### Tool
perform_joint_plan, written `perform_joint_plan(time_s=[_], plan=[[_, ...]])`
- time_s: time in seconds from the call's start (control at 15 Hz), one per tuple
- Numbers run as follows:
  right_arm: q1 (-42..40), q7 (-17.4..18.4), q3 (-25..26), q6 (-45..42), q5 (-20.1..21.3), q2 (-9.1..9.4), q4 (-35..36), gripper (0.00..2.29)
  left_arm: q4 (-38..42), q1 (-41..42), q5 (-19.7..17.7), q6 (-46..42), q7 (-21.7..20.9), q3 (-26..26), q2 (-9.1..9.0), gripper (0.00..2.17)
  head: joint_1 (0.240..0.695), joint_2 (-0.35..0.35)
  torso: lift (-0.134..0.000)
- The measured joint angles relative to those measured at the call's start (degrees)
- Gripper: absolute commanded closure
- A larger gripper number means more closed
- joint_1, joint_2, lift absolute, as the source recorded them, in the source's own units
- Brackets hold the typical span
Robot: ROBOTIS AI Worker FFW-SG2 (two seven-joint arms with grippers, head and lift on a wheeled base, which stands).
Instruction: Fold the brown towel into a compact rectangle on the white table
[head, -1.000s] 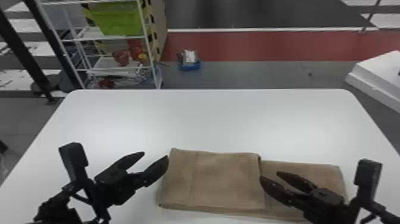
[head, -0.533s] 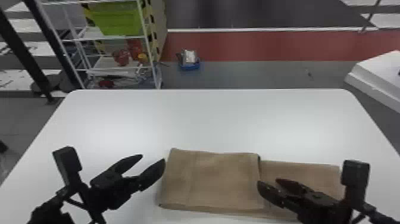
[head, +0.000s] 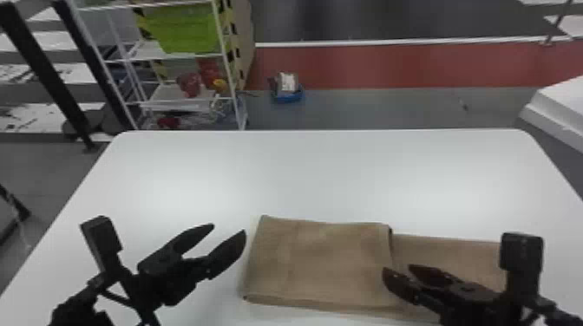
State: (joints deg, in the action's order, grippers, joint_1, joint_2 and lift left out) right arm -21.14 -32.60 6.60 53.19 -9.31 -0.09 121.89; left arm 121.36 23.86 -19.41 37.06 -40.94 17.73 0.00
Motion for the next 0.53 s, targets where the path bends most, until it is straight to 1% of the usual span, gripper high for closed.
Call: perform_joint_plan(time_s=[0.07, 0.53], plan=[[0.1, 0.1, 0.0, 0.0, 0.0, 0.0, 0.0, 0.49, 0.0, 0.0, -0.1, 0.0, -0.1, 0.1, 0.0, 0.03, 0.695, 0.093, -0.124], [2.1, 0.0, -0.7, 2.8, 0.3, 0.0, -1.1, 0.5, -0.2, 0.4, -0.2, -0.4, -0.5, 0.3, 0.0, 0.03, 0.695, 0.105, -0.124]])
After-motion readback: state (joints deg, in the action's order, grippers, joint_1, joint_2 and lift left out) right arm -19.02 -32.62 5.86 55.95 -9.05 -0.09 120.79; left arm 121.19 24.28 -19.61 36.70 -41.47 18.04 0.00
